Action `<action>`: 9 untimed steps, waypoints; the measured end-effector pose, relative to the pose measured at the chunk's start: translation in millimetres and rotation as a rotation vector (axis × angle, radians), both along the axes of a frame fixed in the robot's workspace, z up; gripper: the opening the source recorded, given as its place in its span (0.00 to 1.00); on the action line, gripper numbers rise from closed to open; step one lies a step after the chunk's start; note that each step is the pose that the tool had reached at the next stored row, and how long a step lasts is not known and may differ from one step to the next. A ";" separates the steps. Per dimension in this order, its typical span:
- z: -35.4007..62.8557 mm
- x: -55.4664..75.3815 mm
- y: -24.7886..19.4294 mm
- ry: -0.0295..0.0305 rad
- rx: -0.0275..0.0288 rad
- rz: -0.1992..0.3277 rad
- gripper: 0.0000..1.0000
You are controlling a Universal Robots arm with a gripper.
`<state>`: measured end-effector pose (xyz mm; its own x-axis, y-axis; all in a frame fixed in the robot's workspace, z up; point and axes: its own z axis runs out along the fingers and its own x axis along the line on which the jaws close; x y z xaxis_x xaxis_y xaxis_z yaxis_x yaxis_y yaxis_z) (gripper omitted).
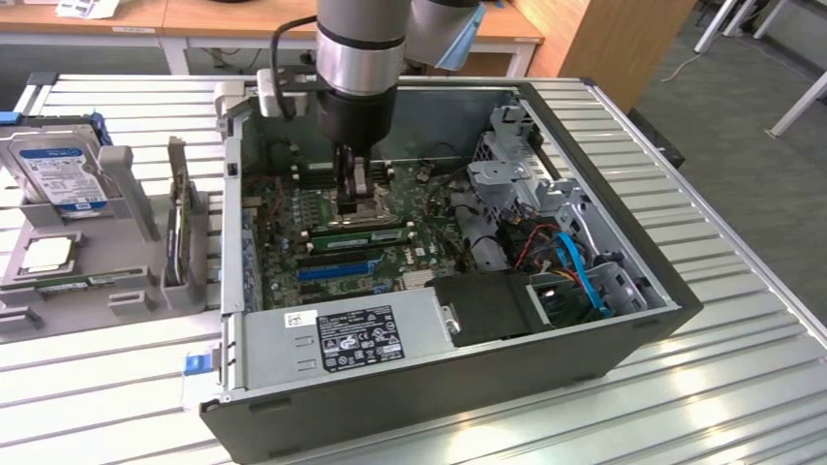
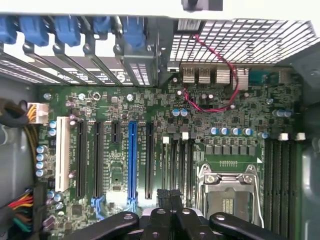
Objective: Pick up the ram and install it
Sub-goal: 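Press down the ram until it locks into place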
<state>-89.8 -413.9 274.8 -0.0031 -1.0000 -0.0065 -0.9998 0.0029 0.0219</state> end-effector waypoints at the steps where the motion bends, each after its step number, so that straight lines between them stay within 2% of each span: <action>1: 2.7 0.0 0.0 0.0001 -0.0001 0.000 0.10; 9: 21.8 0.0 0.0 0.0001 -0.0001 0.000 0.10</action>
<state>-89.8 -413.9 296.6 -0.0031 -1.0000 -0.0064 -0.9998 0.0030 0.0220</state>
